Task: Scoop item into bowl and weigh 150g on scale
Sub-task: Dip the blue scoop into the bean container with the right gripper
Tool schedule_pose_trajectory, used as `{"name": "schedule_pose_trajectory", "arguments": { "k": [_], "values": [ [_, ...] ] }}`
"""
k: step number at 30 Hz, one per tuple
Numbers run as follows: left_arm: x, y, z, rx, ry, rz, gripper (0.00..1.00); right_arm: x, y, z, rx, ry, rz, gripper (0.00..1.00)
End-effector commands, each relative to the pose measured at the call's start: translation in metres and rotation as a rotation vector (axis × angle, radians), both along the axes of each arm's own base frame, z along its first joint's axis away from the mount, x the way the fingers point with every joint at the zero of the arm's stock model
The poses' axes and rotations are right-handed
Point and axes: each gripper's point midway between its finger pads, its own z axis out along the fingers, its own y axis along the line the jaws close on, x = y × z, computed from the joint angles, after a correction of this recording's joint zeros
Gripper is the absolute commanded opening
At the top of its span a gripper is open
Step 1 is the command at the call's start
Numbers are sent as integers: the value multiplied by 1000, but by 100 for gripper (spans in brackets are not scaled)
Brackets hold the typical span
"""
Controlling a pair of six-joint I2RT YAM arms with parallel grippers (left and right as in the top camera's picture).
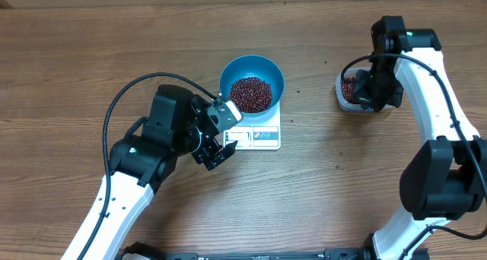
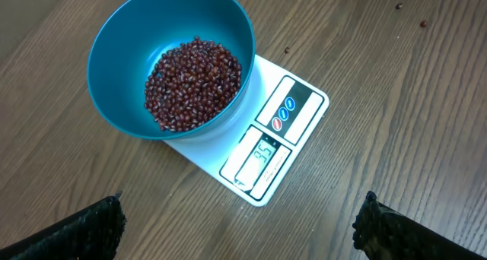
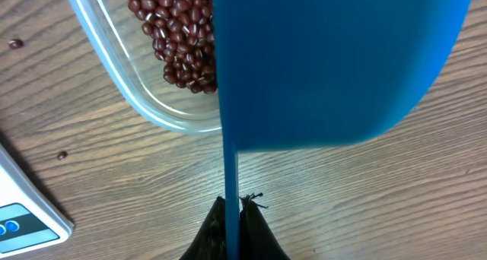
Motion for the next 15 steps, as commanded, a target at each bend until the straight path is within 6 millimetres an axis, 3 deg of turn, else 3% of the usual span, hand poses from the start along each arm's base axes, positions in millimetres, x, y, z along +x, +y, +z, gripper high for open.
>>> {"name": "schedule_pose_trajectory", "arguments": {
  "k": [1, 10, 15],
  "values": [
    [4, -2, 10, -23, -11, 12, 100, -4, -1, 3, -2, -13, 2, 4],
    [4, -2, 10, -23, -11, 11, 100, -4, -1, 2, -2, -12, 3, 4],
    [4, -2, 10, -23, -11, 11, 100, -4, -1, 2, -2, -12, 3, 17]
  ]
}}
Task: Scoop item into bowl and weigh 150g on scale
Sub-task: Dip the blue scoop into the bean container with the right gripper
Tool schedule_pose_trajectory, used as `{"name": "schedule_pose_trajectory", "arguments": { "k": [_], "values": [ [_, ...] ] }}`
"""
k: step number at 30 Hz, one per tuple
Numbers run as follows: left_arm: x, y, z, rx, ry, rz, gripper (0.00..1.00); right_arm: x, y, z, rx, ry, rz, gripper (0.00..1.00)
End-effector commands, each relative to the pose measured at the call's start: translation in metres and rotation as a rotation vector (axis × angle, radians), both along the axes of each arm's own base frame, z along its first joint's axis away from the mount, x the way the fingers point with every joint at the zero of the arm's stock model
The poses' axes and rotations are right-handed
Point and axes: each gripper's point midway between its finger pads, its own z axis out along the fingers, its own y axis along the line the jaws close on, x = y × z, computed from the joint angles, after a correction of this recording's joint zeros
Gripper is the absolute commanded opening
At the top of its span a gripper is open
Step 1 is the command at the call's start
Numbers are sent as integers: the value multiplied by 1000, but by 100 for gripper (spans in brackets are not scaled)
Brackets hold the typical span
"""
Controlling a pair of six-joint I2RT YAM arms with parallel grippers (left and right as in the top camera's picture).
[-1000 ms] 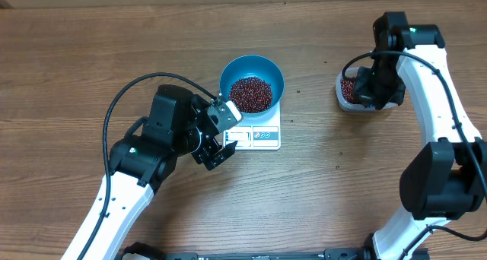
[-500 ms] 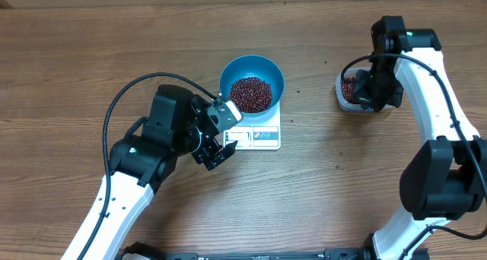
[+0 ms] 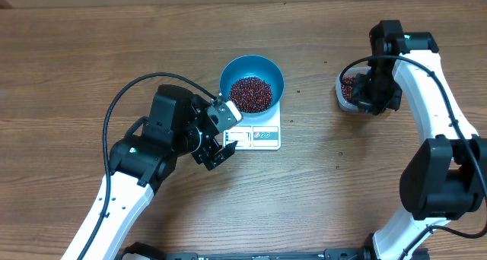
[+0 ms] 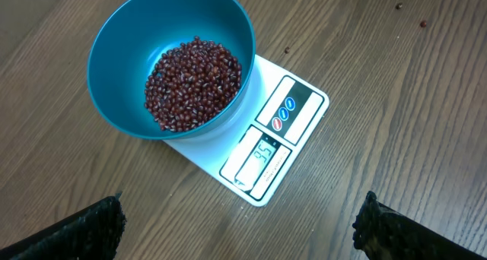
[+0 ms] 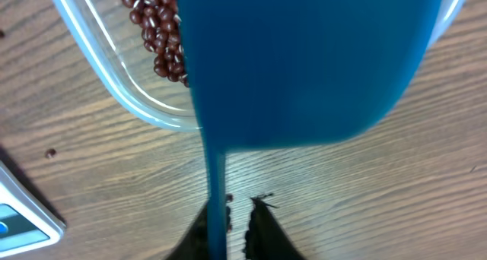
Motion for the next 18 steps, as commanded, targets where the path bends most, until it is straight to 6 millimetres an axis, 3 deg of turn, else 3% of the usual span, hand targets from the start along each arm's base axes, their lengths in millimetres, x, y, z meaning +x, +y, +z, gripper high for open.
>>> {"name": "schedule_pose_trajectory", "arguments": {
  "k": [1, 18],
  "values": [
    [4, -2, 11, -23, -12, 11, 99, 0, -1, 9, -2, -30, 5, 18],
    [4, -2, 11, -23, -12, 12, 99, 18, -1, 9, -3, -101, 5, 18]
  ]
}}
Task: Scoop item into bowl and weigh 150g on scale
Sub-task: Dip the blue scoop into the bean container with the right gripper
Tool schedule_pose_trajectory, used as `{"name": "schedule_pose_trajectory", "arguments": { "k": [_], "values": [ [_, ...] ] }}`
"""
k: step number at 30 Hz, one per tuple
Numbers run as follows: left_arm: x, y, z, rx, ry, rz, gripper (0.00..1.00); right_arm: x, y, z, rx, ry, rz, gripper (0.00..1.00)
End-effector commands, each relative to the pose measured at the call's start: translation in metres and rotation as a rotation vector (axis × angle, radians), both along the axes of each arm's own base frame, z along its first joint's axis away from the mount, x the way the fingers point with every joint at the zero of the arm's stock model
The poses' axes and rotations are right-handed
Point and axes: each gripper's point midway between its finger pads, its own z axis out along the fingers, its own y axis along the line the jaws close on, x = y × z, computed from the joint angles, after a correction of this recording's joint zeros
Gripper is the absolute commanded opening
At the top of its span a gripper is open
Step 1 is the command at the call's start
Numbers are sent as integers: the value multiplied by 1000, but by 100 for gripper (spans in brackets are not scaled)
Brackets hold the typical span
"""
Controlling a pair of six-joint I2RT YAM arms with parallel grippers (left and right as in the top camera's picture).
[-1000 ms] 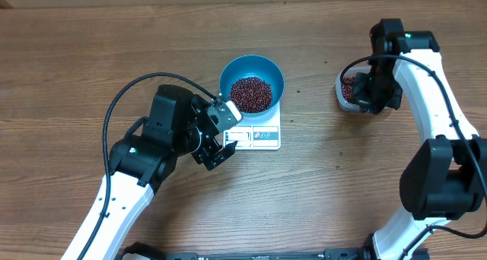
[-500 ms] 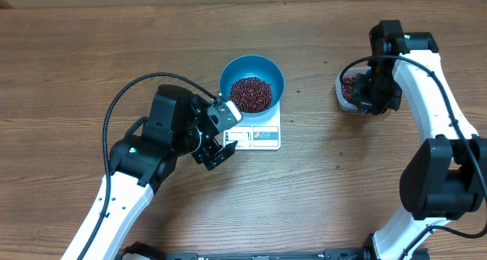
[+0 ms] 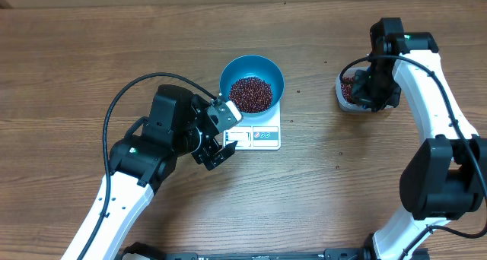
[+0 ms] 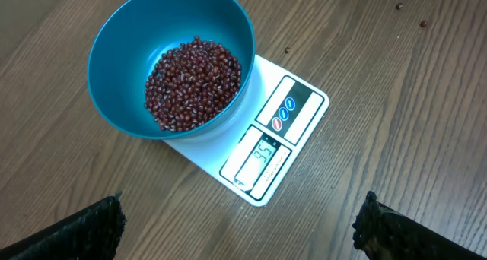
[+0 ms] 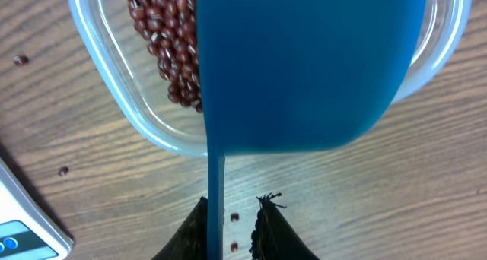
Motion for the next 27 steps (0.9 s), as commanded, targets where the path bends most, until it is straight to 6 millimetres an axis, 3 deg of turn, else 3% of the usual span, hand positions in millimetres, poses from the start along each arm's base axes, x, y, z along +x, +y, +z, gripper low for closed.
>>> {"name": "schedule_pose_trajectory", "arguments": {
  "k": [1, 14, 17, 27],
  "values": [
    [4, -2, 11, -23, -12, 11, 100, 4, -1, 9, -2, -43, -1, 18],
    [4, -2, 10, -23, -11, 11, 100, 3, -1, 9, -2, -42, -1, 21],
    [4, -2, 10, -23, -11, 11, 100, 3, -1, 9, -2, -42, -1, 4],
    [4, -2, 10, -23, -11, 11, 100, 3, -1, 9, -2, -42, -1, 4]
  ]
}}
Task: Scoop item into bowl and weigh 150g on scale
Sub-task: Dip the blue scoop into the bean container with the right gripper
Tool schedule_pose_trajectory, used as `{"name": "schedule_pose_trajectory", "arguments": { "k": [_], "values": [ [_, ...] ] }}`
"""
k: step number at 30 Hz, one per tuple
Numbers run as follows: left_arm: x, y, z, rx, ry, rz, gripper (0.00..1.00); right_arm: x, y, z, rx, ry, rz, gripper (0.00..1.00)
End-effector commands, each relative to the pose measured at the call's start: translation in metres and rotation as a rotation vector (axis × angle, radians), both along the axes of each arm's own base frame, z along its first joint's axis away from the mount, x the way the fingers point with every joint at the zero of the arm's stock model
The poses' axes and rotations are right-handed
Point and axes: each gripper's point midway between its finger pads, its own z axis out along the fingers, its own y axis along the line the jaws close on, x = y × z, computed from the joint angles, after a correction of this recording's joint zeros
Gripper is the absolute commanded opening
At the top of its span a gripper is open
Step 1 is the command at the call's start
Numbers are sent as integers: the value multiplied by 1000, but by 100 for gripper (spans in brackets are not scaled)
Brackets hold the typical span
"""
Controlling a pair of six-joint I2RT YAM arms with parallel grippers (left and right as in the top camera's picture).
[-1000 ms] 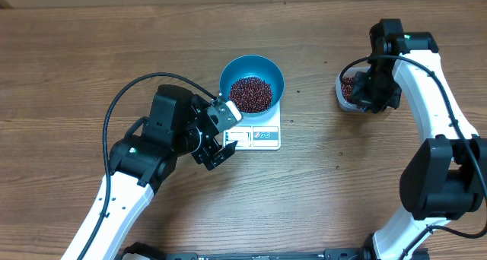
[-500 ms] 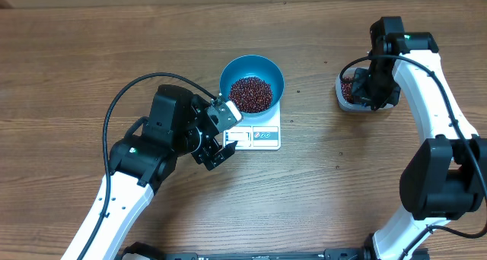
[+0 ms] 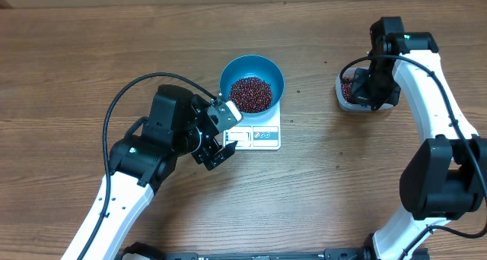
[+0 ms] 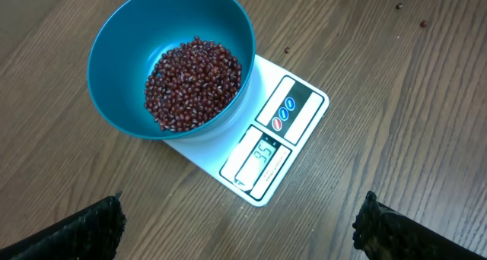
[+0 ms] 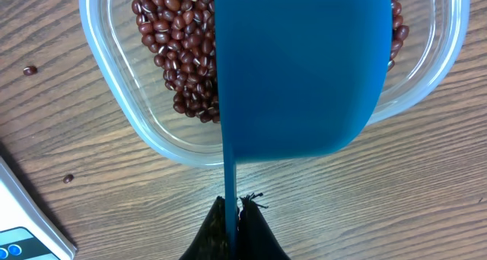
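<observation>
A blue bowl [image 4: 171, 58] partly filled with red beans [image 4: 194, 81] stands on a white scale [image 4: 274, 142]; its display [image 4: 264, 151] reads 35. My left gripper [image 4: 240, 222] hangs open, just short of the scale and over bare wood. My right gripper [image 5: 230, 207] is shut on the thin handle of a blue scoop [image 5: 297, 70]. The scoop's bowl hangs over a clear tub of red beans [image 5: 183, 62] at the table's right [image 3: 351, 89]. The scoop hides most of the tub's inside.
Loose beans lie on the wood by the tub [image 5: 30, 71] and right of the scale [image 4: 287, 50]. A black cable [image 3: 122, 100] loops from the left arm. The wooden table [image 3: 91, 47] stretches bare to the left.
The right wrist view now shows more of the tub below the scoop, and the fingertips sit tight together on the handle. The left arm, bowl and scale are unchanged.
My right gripper held the blue scoop over the bean tub throughout. The view over the tub shifted a little from moment to moment, the scoop staying above the beans. The left gripper stayed open by the scale, whose display kept reading 35.
</observation>
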Motion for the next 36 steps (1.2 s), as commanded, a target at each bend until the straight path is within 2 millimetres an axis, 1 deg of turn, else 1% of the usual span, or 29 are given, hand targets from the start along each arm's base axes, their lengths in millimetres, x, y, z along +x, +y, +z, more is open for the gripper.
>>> {"name": "schedule_pose_trajectory", "arguments": {
  "k": [1, 9, 13, 15, 23, 30, 35, 36],
  "values": [
    [4, -2, 10, -23, -11, 12, 100, 0, -1, 9, -2, -28, -1, 4],
    [4, -2, 10, -23, -11, 12, 100, 0, -3, 9, -13, -29, -2, 4],
    [4, -2, 11, -23, -12, 11, 100, 0, -3, 9, -13, -28, -2, 18],
    [4, -2, 10, -23, -11, 12, 99, 0, -3, 9, -13, -28, -2, 21],
    [4, -2, 10, -23, -11, 12, 100, 4, -4, 10, -21, -46, -2, 21],
    [4, -2, 11, -23, -12, 12, 100, 8, -4, 10, -21, -62, -3, 25],
    [4, -2, 10, -23, -11, 11, 100, 10, -7, 11, -37, -67, -4, 25],
    [4, -2, 10, -23, -11, 11, 100, 10, -7, 11, -36, -68, -4, 22]
  ]
}}
